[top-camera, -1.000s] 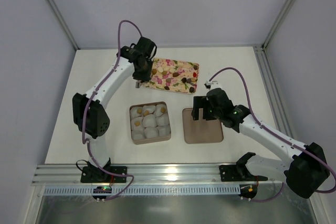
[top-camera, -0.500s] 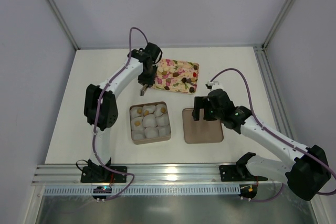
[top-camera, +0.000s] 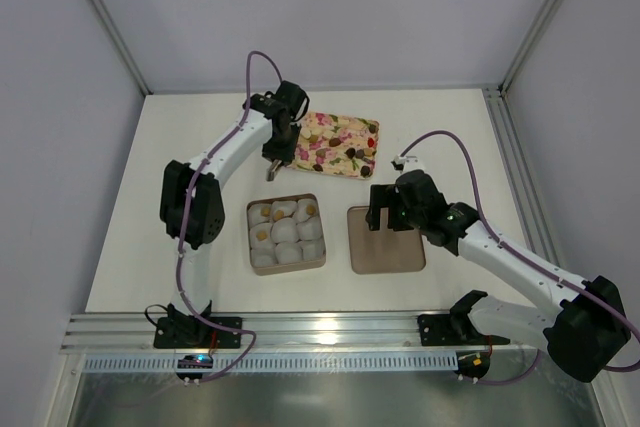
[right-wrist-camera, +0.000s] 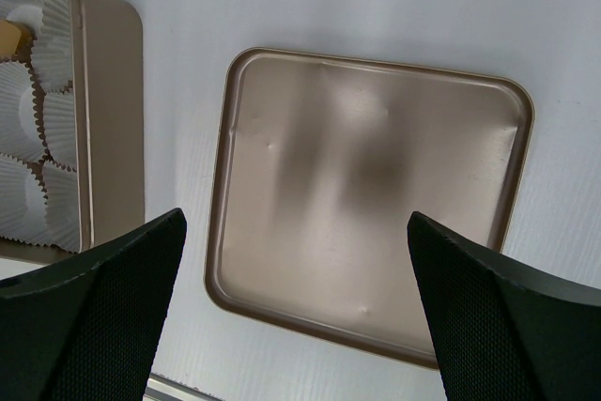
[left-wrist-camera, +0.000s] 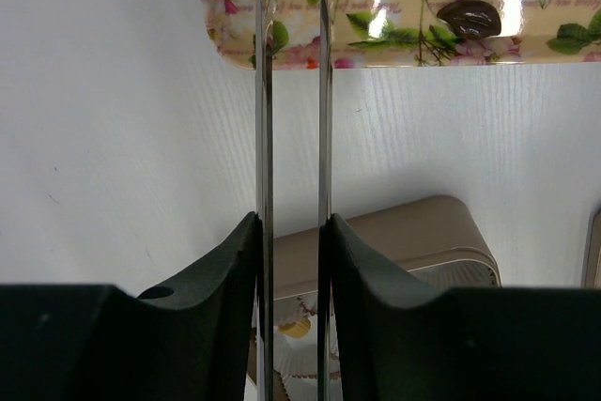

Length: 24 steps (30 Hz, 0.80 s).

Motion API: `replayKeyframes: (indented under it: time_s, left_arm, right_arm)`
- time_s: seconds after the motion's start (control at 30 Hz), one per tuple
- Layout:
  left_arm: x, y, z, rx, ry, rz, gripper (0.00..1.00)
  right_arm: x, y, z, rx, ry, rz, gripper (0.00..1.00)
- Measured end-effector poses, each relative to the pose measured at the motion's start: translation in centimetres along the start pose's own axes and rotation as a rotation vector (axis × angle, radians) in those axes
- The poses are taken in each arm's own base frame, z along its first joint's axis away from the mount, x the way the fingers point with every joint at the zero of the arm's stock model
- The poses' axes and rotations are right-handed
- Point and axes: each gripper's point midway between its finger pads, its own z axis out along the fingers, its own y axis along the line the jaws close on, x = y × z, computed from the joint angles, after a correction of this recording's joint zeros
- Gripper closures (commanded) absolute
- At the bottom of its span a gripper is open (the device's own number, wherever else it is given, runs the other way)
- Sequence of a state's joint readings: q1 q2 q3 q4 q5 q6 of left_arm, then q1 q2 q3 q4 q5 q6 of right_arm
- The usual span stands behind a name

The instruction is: Pack the chocolate

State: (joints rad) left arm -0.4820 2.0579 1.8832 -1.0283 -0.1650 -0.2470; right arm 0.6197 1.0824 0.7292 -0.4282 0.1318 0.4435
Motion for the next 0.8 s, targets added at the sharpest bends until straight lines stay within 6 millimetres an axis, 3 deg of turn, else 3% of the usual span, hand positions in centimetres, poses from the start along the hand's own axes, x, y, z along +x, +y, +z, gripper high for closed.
replayKeyframes:
  time_s: [0.4, 0.8]
  left_arm:
    - [-0.2, 0.2, -0.5, -0.004, -0.014, 0.010, 0.62]
    - [-0.6, 0.7, -1.6, -0.006, -0.036, 0.008, 0.74]
  right_arm:
    - [0.0, 0.0, 0.0, 0.000, 0.000, 0.000, 0.00]
    - [0.4, -0.2, 0.1, 0.004, 0.007, 0.003, 0.00]
